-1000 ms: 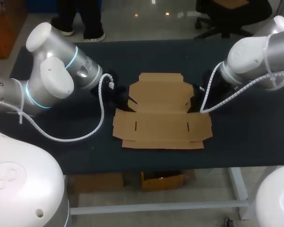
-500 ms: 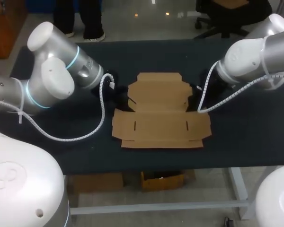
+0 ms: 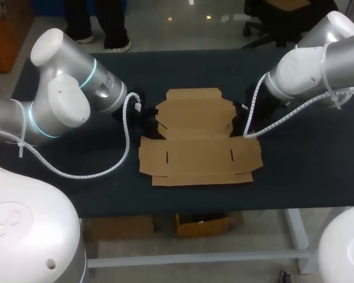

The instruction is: Assemble the packaging by folding the flat box into shape, placing the metal phone stand inside, and closing the box properly

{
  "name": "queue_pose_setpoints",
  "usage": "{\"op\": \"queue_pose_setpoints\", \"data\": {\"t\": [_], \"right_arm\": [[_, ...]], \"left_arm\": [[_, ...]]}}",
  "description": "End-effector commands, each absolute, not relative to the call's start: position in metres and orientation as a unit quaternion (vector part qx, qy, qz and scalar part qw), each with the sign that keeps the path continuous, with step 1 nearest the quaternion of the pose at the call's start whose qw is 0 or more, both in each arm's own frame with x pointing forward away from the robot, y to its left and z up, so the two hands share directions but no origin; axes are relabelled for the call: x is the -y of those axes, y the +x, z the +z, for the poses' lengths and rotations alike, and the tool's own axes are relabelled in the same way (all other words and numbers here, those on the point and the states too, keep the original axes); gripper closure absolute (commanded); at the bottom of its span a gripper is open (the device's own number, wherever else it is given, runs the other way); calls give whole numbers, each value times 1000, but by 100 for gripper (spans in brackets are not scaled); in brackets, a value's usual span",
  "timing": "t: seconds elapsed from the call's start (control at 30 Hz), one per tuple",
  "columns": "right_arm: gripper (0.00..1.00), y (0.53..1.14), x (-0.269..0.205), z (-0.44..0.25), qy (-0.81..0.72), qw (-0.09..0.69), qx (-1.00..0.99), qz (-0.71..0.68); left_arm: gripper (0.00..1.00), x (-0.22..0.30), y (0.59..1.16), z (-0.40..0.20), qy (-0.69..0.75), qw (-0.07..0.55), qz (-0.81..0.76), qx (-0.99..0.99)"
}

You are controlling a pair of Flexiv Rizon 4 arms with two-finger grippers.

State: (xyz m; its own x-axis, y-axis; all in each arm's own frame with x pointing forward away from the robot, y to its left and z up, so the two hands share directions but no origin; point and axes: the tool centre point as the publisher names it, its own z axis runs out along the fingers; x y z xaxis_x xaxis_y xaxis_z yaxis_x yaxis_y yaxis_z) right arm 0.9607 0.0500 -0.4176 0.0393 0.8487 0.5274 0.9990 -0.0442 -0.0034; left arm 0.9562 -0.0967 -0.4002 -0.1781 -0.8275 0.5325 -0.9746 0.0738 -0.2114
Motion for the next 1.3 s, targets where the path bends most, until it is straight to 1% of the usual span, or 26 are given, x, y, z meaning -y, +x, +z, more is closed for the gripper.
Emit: {"op": "queue_pose_setpoints", "data": {"t": [0.03,0.33,0.67,1.3], "right_arm": [[100,960,-50,-415,-701,184,663,-188],[100,958,-49,-413,-714,159,661,-169],[100,956,-49,-420,-718,163,659,-156],[100,949,-43,-415,-738,136,645,-144]], "left_arm": [[100,98,955,-399,628,135,264,720],[100,100,957,-399,631,132,257,720],[100,100,959,-401,633,133,253,720],[100,98,956,-397,639,123,242,719]]}}
